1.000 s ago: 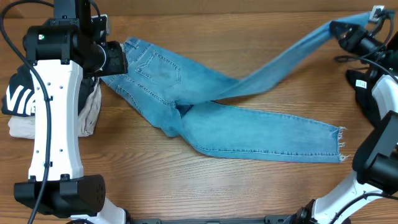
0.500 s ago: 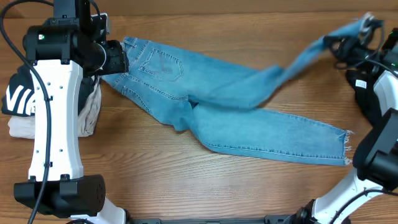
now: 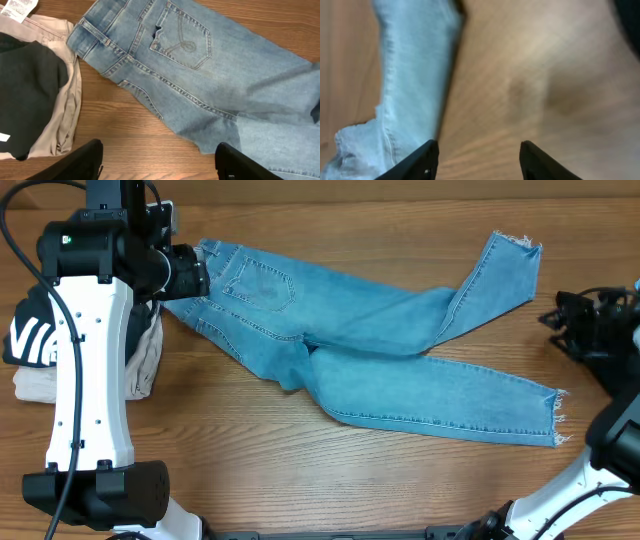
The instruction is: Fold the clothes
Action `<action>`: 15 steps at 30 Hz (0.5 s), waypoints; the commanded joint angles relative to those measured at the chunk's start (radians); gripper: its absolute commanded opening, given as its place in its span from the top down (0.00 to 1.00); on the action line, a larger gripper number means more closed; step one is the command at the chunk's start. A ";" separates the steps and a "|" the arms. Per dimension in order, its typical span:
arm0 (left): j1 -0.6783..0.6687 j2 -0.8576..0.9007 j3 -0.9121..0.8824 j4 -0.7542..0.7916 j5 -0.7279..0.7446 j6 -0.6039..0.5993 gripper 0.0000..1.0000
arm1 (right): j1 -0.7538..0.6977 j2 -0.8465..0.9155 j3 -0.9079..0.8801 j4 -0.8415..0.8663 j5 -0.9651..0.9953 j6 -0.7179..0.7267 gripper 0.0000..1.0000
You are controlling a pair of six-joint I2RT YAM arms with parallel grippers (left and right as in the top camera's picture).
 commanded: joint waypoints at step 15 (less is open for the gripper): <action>-0.006 0.019 0.014 -0.051 -0.003 0.050 0.33 | 0.633 -0.010 0.007 -0.329 -0.022 -0.209 0.46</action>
